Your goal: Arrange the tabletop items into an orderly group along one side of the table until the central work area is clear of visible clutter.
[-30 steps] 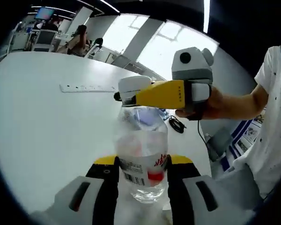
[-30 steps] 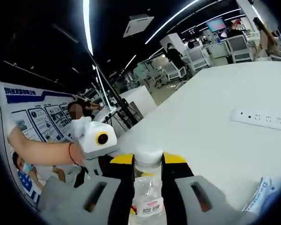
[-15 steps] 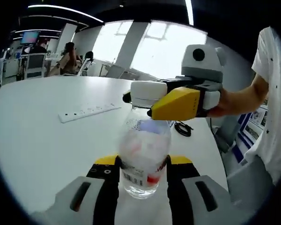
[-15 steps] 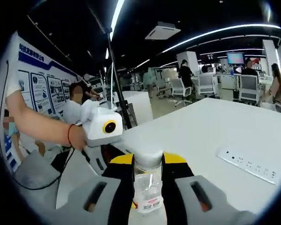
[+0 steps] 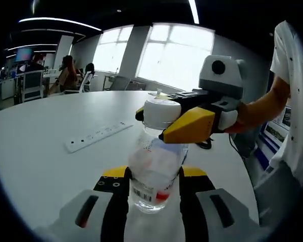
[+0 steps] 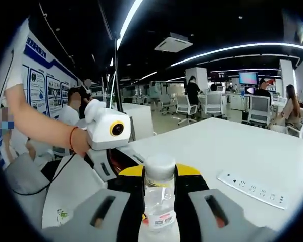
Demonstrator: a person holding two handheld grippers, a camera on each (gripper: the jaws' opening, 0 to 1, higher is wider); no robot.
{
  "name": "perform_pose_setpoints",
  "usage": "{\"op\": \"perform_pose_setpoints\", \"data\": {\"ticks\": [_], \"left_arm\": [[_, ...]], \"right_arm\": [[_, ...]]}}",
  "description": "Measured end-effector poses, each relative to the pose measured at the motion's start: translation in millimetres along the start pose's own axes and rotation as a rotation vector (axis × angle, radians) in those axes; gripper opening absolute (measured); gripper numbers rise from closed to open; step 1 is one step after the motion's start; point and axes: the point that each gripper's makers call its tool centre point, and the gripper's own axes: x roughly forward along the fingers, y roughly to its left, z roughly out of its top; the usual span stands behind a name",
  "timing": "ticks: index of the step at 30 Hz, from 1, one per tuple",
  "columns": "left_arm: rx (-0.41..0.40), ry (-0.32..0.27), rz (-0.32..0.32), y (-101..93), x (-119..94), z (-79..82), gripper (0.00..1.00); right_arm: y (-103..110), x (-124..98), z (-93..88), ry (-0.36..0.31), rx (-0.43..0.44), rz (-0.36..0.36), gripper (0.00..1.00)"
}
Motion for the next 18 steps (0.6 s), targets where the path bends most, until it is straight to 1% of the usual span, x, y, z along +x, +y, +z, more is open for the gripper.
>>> {"op": "perform_pose_setpoints", "data": {"ticks": [7,10,18], "left_arm": [[0.018,0.001,0.011,8.8,-6.0,1.6,0.38],[0.028,0.007,0.018,11.4,-7.0,0.8,0.38],[0.041,0.023,0.019,13.9,-7.3,-4.1,0.38]], "right_arm": [[-1.1,9.2,3.2,-0.022,-0.014,-0.012,0.18],[-0.9,12.0,2.4,-0.024,-0.036,-0.015,0.18],[-0.6,15.0,-2.7,-0.025,-0.054,-0.025,0.19]]}}
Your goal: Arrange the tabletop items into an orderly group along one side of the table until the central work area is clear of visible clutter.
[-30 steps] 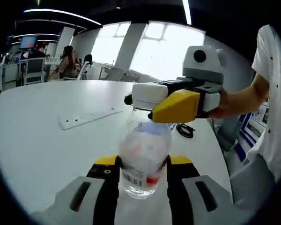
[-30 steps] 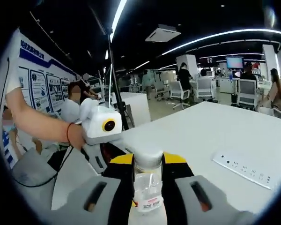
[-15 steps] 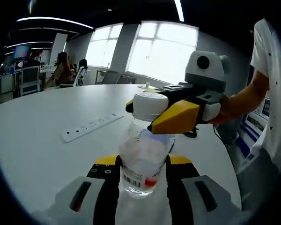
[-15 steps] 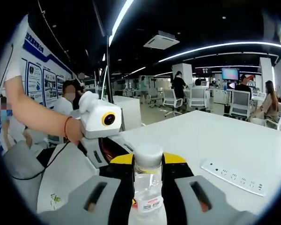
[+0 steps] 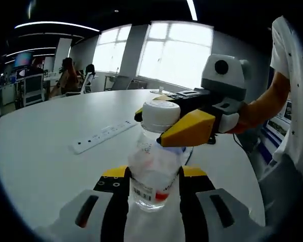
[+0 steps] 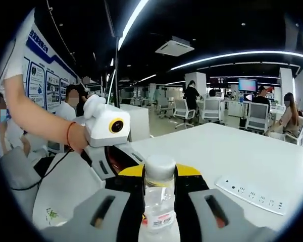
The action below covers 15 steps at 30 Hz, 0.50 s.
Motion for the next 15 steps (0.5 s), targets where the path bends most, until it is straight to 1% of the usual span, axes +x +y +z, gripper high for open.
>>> {"op": "perform_pose_setpoints", "data": {"ticks": [5,6,7,8,9,11,15], "left_arm": [[0.004,0.000,-0.004,0.1,0.6,-1.9,0.38],[0.003,-0.001,-0.005,-0.1,0.5,-1.9,0.38],[-0.005,-0.019,-0.008,-0.4,-0.7,1.3,0.38],[-0.011,-0.031,-0.011,-0.6,-1.6,3.7,0.38],[-0.007,-0.031,-0.013,-1.2,-2.0,4.5,0.38],[0.008,-0.027,-0.012,-2.4,-1.1,4.7,0.38],[0.007,-0.027,-0.013,-3.2,-1.3,3.7,0.38]], "right_arm": [[2.3,0.0,-2.4,0.007,-0.025,-0.001,0.19],[1.9,-0.1,-5.7,0.022,-0.032,-0.002,0.19],[2.9,-1.1,-7.1,0.025,-0.030,-0.001,0.19],[2.4,-1.2,-4.8,0.015,-0.025,-0.010,0.19],[1.7,-0.4,-4.4,0.013,-0.036,-0.005,0.19],[1.0,-1.6,-4.6,0.011,-0.030,-0.011,0.19],[3.4,-3.3,-5.2,0.013,-0.047,-0.008,0.19]]}}
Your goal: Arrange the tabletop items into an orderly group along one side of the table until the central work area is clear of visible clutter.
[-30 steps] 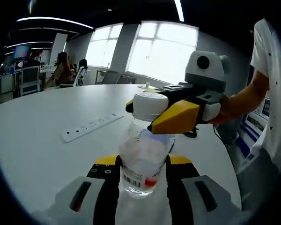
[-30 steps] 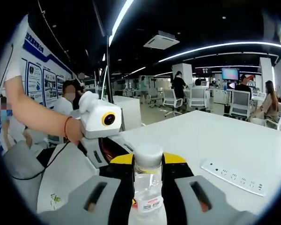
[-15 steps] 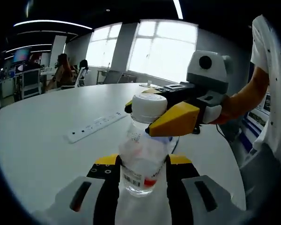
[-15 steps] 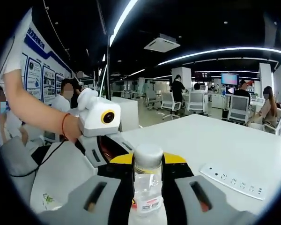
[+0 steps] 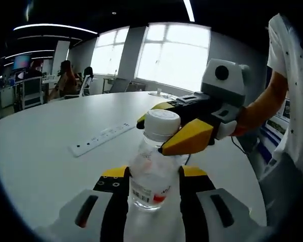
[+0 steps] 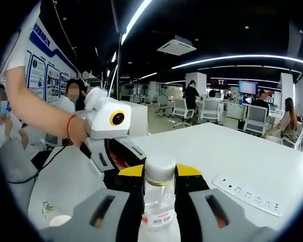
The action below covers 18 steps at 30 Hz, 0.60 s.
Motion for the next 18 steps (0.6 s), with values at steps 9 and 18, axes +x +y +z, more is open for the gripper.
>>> {"op": "perform_pose_setpoints", "data": {"ticks": [9,18], "left_arm": [[0.003,0.010,-0.004,-2.6,0.2,-1.4,0.39],[0.019,0.042,-0.005,-5.8,0.4,-10.0,0.39]], "right_arm": [[1.6,-4.5,-1.5,0.025,0.007,0.007,0.20],[7.3,-9.4,-4.6,0.041,-0.007,0.019,0.21]]}}
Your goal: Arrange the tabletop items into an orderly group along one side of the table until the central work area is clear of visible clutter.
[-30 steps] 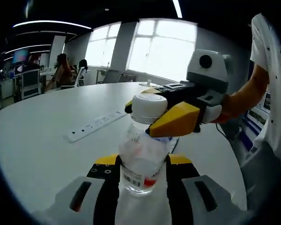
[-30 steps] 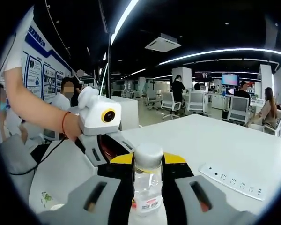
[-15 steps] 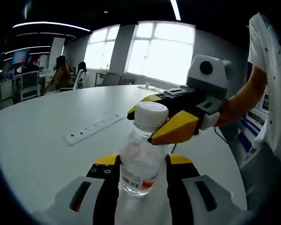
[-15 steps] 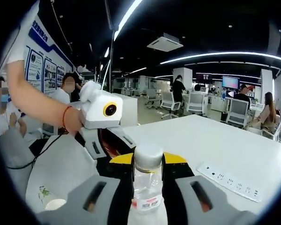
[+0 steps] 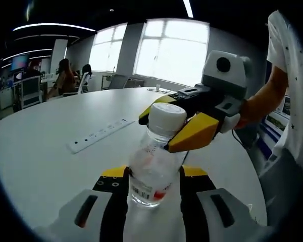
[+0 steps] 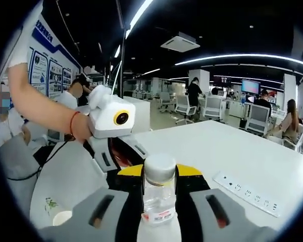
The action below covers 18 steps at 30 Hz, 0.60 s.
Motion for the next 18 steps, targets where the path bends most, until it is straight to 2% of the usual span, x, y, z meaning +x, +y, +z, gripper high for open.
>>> {"op": "perform_pose_setpoints", "data": {"ticks": [14,18], "left_arm": [[0.017,0.031,0.000,-1.8,-1.2,-8.1,0.42],[0.014,0.032,0.002,-3.5,-2.1,-8.6,0.44]], "right_arm": [[3.2,-0.2,-2.5,0.022,-0.004,0.003,0.22],[4.5,0.5,-3.3,0.026,0.006,0.003,0.25]]}}
